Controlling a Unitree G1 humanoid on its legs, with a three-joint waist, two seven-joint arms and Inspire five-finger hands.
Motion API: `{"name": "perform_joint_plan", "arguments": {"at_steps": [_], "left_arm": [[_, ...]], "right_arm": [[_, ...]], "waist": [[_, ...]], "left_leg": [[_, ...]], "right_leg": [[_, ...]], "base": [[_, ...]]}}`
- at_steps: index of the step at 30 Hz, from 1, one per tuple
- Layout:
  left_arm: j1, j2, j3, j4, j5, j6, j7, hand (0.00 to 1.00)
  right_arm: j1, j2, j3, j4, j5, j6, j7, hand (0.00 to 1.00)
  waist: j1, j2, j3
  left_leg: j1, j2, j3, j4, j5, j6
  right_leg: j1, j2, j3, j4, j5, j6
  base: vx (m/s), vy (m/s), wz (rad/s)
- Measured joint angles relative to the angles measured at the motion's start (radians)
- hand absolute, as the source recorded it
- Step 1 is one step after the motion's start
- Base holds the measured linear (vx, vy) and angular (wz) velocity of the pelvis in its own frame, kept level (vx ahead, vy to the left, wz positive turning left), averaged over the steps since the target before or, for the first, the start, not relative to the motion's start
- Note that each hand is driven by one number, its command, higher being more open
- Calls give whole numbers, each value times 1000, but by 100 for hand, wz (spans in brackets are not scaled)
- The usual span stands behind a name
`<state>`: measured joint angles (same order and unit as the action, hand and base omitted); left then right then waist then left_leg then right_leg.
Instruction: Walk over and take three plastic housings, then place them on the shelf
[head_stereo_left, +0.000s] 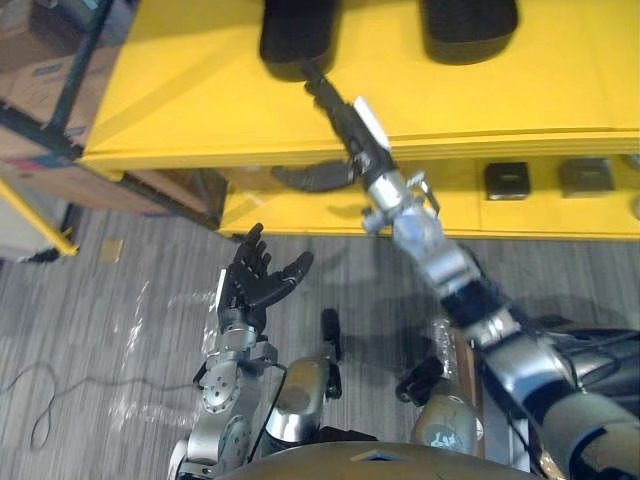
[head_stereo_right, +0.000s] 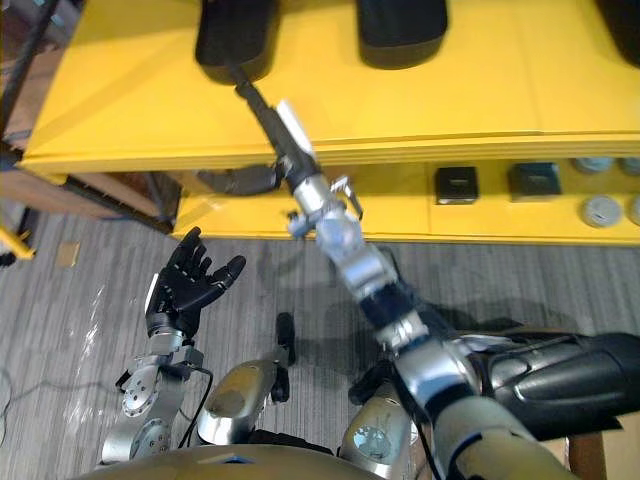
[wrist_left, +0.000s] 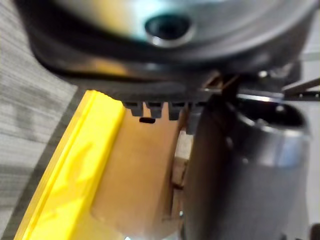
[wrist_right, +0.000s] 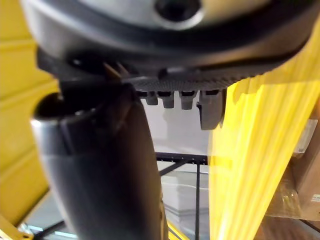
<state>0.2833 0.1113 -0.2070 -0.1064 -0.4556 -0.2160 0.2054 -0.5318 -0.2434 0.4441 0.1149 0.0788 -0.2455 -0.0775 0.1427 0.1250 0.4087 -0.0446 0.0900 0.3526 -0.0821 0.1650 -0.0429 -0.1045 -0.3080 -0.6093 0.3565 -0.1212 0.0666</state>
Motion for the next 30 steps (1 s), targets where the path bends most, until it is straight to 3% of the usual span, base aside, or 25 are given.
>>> {"name": "perform_joint_plan", "arguments": {"at_steps": [4, 6, 12, 16, 20, 24, 26, 28, 29, 30], "left_arm": [[-20, 27, -23, 43, 46, 0, -2, 100], [-50, 27, -55, 50, 79, 3, -4, 100], [-62, 25, -75, 57, 112, 47, -31, 100], [-97, 23, -82, 64, 133, 66, -44, 100], [-99, 24, -69, 52, 154, 66, -34, 100], [-130, 25, -3, -14, 181, 67, 29, 100], [-168, 26, 47, -53, 192, 66, 57, 100], [-167, 29, 129, -122, 191, 67, 91, 100], [-159, 30, 143, -137, 189, 67, 97, 100], [-133, 30, 164, -175, 186, 67, 99, 100]], "right_arm": [[246, 5, -109, -140, -62, 44, -94, 100], [404, 6, -249, -237, -62, 45, -158, 100], [618, 21, -460, -336, -75, 46, -303, 100], [759, 64, -634, -332, -115, 133, -408, 100], [903, 134, -764, -333, 78, 127, -408, 100], [1010, 189, -748, -336, 111, 124, -354, 100], [1016, 190, -704, -336, 102, 124, -317, 100], [973, 165, -610, -336, 68, 124, -266, 100], [959, 154, -591, -335, 63, 124, -252, 100], [913, 121, -557, -316, 63, 125, -232, 100]], "waist": [[-59, -83, -75], [-97, -102, -89], [-186, -95, -147], [-235, -81, -174], [-300, -76, -178], [-342, -67, -183], [-336, -62, -186], [-290, -49, -193], [-277, -39, -197], [-235, -23, -206]], "left_leg": [[42, 29, 116, 0, -41, -10], [78, 28, 176, 4, -67, -11], [139, 36, 329, 71, -156, -26], [187, 62, 434, 120, -208, -50], [227, 85, 512, 165, -251, -70], [231, 102, 560, 206, -288, -77], [210, 95, 528, 246, -302, -65], [145, 96, 229, 329, -357, -17], [128, 93, 147, 348, -390, -10], [107, 70, -15, 366, -454, -12]], "right_leg": [[26, 84, 97, -164, 95, 0], [56, 105, 150, -245, 144, 10], [84, 135, 294, -343, 208, 25], [88, 156, 393, -361, 223, 33], [88, 180, 473, -363, 225, 36], [69, 200, 530, -372, 235, 35], [47, 207, 564, -377, 254, 29], [14, 231, 643, -392, 278, 17], [12, 241, 659, -403, 283, 14], [2, 257, 699, -421, 299, 9]], "base": [[88, 6, -84], [55, 66, -81], [25, 57, -84], [3, 11, -75], [-34, -10, -61], [-94, -33, -54], [-158, -37, -54], [-166, -52, -95], [-151, 19, -107], [-150, 112, -103]]}}
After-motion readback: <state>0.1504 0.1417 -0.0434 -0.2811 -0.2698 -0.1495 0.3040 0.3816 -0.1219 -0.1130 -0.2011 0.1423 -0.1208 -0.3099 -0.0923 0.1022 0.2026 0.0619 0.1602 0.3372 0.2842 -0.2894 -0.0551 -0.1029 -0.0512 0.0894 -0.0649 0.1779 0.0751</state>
